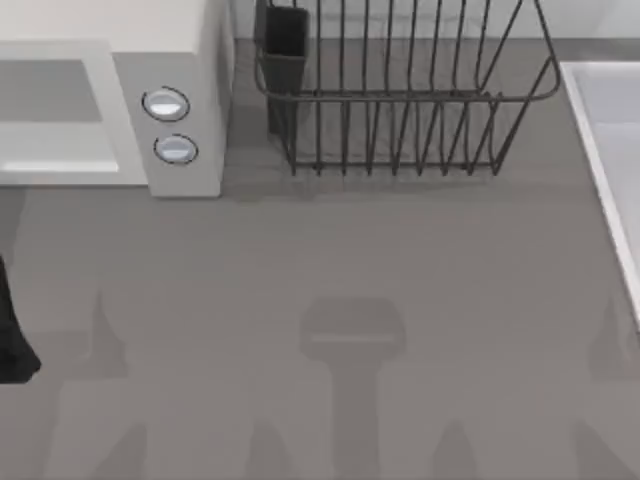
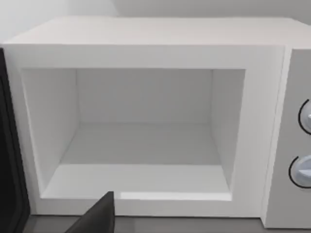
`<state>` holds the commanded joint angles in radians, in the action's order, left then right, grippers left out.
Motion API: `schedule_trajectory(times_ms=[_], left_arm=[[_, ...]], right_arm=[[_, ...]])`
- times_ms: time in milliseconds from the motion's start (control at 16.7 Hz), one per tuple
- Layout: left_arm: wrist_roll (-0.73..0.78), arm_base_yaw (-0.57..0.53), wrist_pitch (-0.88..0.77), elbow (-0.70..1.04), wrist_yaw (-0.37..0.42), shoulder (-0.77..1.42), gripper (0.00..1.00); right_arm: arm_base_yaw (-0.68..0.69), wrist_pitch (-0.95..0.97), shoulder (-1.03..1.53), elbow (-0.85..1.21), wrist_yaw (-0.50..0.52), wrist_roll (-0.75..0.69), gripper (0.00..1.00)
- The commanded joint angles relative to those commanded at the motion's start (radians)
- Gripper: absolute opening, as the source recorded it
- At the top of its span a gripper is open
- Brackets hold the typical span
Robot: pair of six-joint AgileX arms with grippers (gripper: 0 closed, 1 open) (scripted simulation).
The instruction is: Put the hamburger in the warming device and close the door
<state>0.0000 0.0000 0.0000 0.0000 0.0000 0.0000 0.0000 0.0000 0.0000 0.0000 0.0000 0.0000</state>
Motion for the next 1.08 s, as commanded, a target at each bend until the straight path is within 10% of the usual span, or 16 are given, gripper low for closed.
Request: schedule_trajectory(times_ms=[480,1080], left_arm=[[0.115,0.047,-0.139,0.185,-0.002,0.221,1.0],[0.511,0.201,-0.646,0.803,0.002,1.2,1.0]], right_arm=[[0.0,0.0,0.0,0.0,0.0,0.0,1.0],[0.0,0.0,0.0,0.0,0.0,0.0,1.0]])
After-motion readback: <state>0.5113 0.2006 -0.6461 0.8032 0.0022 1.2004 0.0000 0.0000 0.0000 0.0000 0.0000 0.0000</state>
